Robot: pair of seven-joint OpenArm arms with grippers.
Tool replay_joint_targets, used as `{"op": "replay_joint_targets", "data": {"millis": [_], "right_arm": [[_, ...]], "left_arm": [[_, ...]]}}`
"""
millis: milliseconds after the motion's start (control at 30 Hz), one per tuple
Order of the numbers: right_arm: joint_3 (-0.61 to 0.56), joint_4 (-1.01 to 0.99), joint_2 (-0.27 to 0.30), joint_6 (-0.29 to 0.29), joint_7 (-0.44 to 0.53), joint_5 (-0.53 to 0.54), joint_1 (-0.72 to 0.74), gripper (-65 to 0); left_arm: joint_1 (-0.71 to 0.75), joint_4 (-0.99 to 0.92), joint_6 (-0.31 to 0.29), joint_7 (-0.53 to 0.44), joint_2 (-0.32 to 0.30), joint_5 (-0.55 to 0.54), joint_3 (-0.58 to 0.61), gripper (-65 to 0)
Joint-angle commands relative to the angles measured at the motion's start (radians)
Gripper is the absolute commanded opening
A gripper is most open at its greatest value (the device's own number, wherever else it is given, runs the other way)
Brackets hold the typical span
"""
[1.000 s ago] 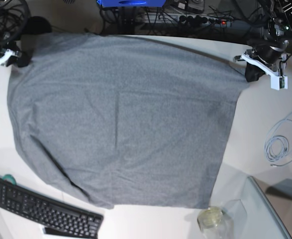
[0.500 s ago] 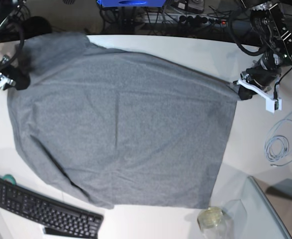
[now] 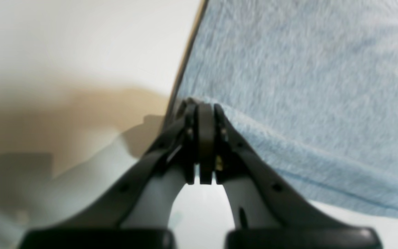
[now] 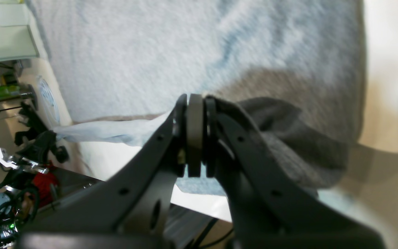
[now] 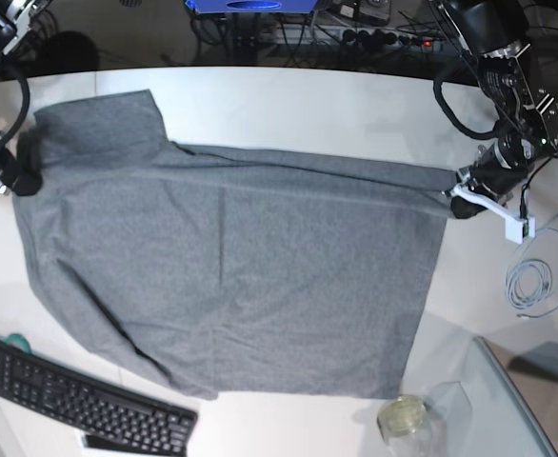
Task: Layout the t-shirt on the table in an organized manner, then fold the t-shirt properly
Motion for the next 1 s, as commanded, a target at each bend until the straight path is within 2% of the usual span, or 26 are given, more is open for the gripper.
{"op": "replay_joint_targets", "data": {"millis": [0, 100, 167, 267, 533, 767, 967], "right_arm": [[-0.013, 0.005, 0.028, -0.001, 0.030, 0.024, 0.023, -64.8], [-0.079, -0.011, 0.043, -0.002, 0.064, 0.024, 0.040, -64.8], [-0.114, -0.031, 0.046, -0.007, 0.091, 0.024, 0.054, -64.8], [-0.140, -0.077, 0.050, -0.037, 0.131, 0.024, 0.071, -64.8], [-0.213, -0.140, 0.076, -0.039, 0.226, 0.024, 0.115, -64.8], [-0.217, -0.165, 0.089, -0.041, 0.289, 0.021, 0.118, -64.8], [-0.214, -0.231, 0.082, -0.036, 0.291, -0.099, 0.166, -64.8]], "left_arm": [[-0.017, 0.012, 0.008, -0.017, -0.011, -0.014, -0.002, -65.0], [-0.028, 0.017, 0.071, -0.020, -0.015, -0.014, 0.041, -65.0], [-0.034, 0.020, 0.088, -0.022, -0.017, -0.014, 0.078, -65.0], [-0.059, 0.012, 0.088, -0.022, -0.017, -0.014, 0.109, -65.0], [-0.102, -0.066, 0.088, -0.028, -0.018, -0.014, 0.101, -65.0], [-0.112, -0.109, 0.120, -0.109, -0.026, 0.056, 0.112, -65.0], [-0.145, -0.170, 0.120, -0.121, -0.029, 0.064, 0.149, -65.0]]}}
